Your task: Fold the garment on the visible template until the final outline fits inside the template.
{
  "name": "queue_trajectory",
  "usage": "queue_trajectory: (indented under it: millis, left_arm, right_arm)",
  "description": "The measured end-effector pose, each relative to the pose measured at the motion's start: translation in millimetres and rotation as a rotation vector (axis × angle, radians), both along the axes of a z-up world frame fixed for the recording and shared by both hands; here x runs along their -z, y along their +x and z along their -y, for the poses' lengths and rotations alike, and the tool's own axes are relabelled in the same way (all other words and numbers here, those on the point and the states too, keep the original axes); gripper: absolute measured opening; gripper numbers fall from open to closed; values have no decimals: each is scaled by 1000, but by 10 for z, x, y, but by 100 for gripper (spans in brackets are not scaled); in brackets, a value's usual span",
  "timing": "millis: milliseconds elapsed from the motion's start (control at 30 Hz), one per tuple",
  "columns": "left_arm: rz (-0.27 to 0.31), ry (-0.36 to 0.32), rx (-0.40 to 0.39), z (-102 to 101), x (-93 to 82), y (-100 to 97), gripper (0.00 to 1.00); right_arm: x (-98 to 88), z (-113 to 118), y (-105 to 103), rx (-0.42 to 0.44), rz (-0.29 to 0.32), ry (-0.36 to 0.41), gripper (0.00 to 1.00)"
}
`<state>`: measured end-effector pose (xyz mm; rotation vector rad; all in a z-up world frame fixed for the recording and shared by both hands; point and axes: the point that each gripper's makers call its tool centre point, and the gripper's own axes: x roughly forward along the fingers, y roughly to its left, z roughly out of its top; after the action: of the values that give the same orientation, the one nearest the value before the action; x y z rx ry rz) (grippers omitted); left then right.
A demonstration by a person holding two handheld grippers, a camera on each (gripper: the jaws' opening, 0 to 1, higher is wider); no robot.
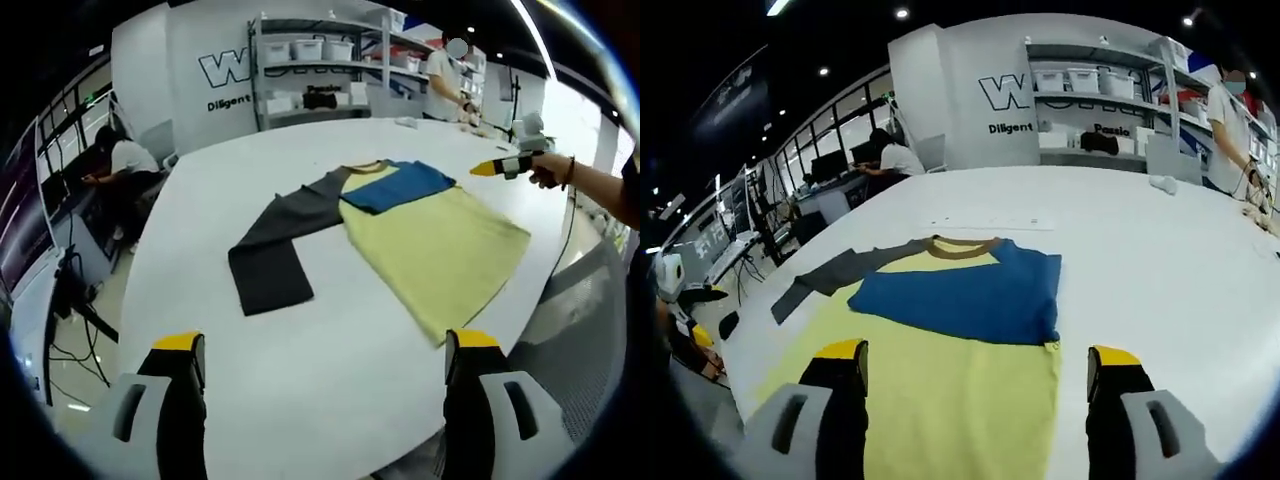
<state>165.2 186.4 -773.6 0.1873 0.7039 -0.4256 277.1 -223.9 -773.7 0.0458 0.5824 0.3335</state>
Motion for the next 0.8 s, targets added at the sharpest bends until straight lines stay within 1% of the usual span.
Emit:
queue_trajectory:
  millis: [100, 167, 233, 300, 333, 400, 467, 567, 633, 667, 733, 800]
  left_arm:
    - [0, 0, -3, -2, 13, 0, 96]
    - [2, 1, -5, -7, 19, 8, 96]
    - [1, 0, -13, -7, 22, 17, 96]
    - [8, 5, -16, -14, 11, 37, 95]
    - [24, 11, -27, -34, -13, 76, 94]
    - [28, 15, -42, -60, -32, 128, 93]
    - [49, 34, -45, -86, -55, 182, 92]
    - [66, 37, -61, -111, -93, 298, 91]
    - [88, 78, -75, -158, -129, 378, 88]
    - [92, 84, -83, -164, -141, 405, 88]
    - [113, 82, -91, -165, -178, 477, 88]
    - [123, 78, -101, -172, -199, 535, 85]
  right_arm:
    - [-88, -51, -116, -21, 5, -9, 93]
    - [-125, -90, -155, -36, 16, -3, 94]
    - [-168, -165, -241, -58, 13, 8, 96]
    - [-192, -204, -281, -71, 17, 9, 96]
    - [-221, -266, -337, -96, 23, 11, 97]
    - [-216, -305, -394, -113, 20, 0, 97]
    - [-198, -324, -434, -126, 17, -11, 96]
    - [-150, -363, -506, -147, -1, -14, 95]
    - [-119, -393, -551, -165, -3, -14, 97]
    - [-100, -405, -571, -170, -9, -12, 97]
    - [-65, -437, -624, -185, -23, -2, 98]
    - [-58, -464, -671, -196, -29, 3, 99]
